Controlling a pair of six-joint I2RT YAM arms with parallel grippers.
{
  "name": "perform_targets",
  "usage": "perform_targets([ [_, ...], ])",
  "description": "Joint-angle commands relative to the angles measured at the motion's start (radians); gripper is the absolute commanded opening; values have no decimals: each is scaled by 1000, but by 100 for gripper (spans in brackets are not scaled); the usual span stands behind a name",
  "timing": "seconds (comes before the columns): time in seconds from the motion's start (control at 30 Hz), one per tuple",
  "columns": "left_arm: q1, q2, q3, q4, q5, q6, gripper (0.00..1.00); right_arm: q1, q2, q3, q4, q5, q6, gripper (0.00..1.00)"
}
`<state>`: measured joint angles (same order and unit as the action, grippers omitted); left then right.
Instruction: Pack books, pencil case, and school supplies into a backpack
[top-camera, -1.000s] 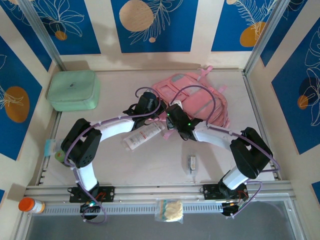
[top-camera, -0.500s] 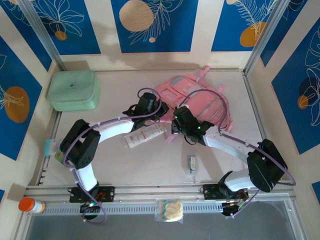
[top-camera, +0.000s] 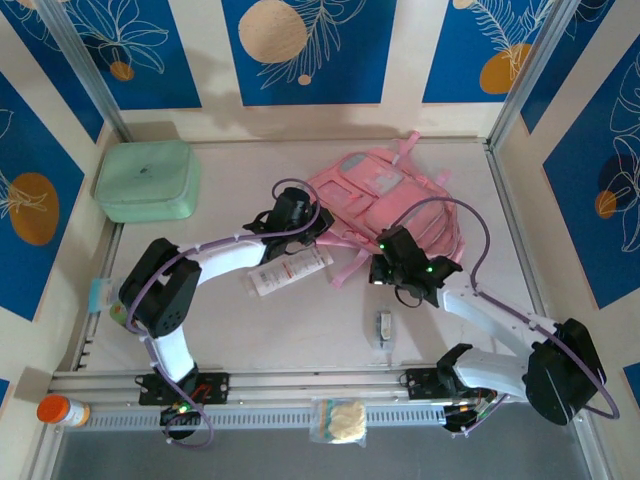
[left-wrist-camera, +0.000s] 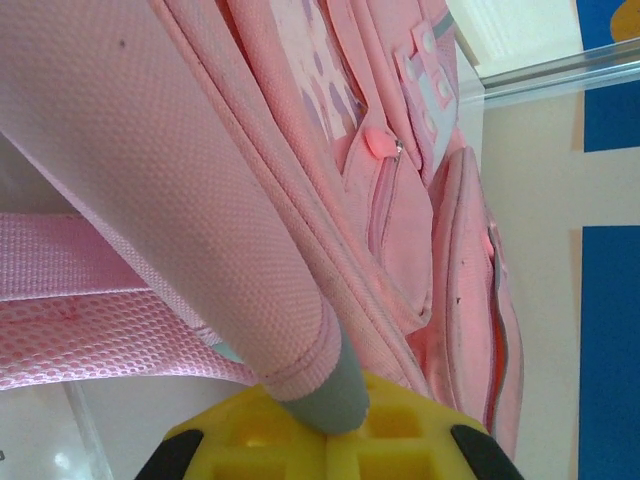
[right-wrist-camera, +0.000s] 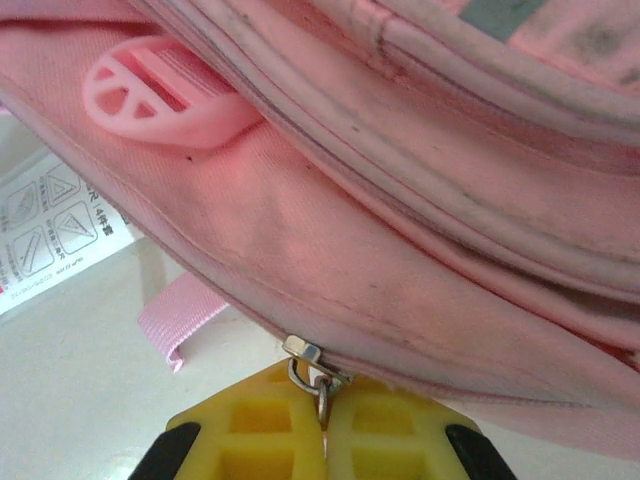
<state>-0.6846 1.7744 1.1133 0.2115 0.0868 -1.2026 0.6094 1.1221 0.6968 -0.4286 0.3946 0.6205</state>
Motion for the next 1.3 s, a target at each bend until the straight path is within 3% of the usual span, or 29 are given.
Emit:
perform_targets([
  [0.0,30,-23,6,95,-8,-15,0,-31,-4,4,-24,-69,-41,0],
  [0.17,25,-16,11,92,-7,-15,0,-41,69,73,-57,10,-22,2],
  [0.3,21,-21,21,84,-3,-8,0,-43,95,72,4,14,-36,11],
  [0.47,21,-28,22,72,-7,-1,0,-49,128,81,90,-39,-87,15],
  [0.63,19,-33,21,73,-7,1,0,-54,175,107,80,26,-87,16],
  [0.8,18,-36,14,77,-7,0,0,-51,177,79,192,17,-141,16],
  [1.03,14,-33,13,79,-4,0,0,-52,195,57,275,-15,-192,15],
  [1.27,38,-39,-1,69,-13,25,0,-37,189,84,194,31,-182,1],
])
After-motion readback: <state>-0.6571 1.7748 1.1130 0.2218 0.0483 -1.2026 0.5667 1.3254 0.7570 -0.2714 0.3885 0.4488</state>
